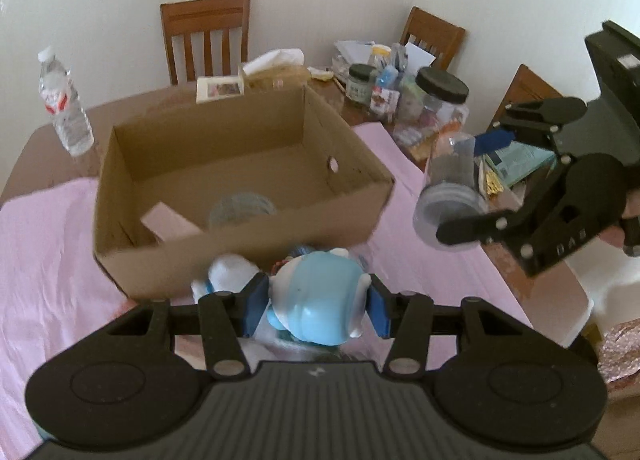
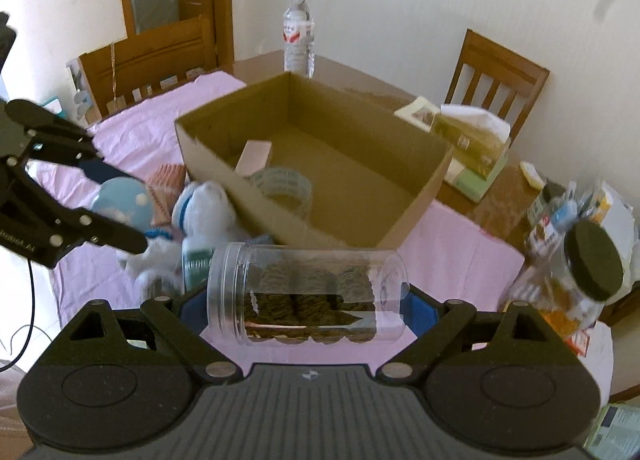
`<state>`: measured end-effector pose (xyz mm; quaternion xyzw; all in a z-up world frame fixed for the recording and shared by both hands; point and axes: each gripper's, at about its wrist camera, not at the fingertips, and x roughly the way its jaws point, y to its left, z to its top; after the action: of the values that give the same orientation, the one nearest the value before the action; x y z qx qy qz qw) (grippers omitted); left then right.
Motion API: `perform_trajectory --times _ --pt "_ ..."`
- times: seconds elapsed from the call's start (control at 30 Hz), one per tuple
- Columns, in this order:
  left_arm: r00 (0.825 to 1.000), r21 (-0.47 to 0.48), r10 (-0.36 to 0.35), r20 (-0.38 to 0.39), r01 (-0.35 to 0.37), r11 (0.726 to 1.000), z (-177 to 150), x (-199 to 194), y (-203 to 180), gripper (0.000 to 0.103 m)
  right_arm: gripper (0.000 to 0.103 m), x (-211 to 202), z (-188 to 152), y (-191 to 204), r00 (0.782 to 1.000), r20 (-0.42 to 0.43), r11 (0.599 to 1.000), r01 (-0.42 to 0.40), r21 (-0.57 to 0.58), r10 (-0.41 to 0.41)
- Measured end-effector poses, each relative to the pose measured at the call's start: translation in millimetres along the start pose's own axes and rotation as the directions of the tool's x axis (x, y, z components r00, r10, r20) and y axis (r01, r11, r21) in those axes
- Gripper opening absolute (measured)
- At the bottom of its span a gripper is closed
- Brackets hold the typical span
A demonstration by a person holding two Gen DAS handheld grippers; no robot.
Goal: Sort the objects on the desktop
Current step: 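Carry the blue toy and cookie jar into the cardboard box and release both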
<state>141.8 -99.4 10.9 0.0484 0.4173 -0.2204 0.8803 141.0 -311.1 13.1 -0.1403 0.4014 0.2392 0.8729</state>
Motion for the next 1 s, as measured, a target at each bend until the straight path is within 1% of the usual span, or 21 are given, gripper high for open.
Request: perform_trajectory --times 0.3,0.47,0.6,0.7,1.0 --pt "1.0 0.019 0.016 -0.009 -0.016 1.0 46.2 22.2 41.8 0.051 0.096 19.8 44.1 4.6 0.999 0.026 1.0 0.023 -0.004 -0.023" --pt "1.0 0.007 0.017 -0.019 -0.017 1.0 70.6 43.9 63.8 0.051 0.096 38.9 63.0 -0.7 1.0 0.012 1.0 0.026 0.015 -0.026" --pt "0.999 -0.004 0.023 -0.034 -0.024 1.0 86.5 62.9 78.6 0.051 0.096 55.9 70.1 -7.6 1.0 -0.013 0.999 0.022 0.046 -0.022" --pt "0.998 -0.002 0.03 -0.052 -0.03 1.0 95.9 78.6 88.0 0.051 0.096 66.8 73.8 -9.3 0.999 -0.031 0.998 0.035 0.052 -0.034" --pt "0.993 -0.014 0.029 -0.118 -0.031 0.999 109.3 127.7 113.1 0.052 0.096 92.8 79.2 -18.8 0.996 -0.074 0.994 0.053 0.097 -0.046"
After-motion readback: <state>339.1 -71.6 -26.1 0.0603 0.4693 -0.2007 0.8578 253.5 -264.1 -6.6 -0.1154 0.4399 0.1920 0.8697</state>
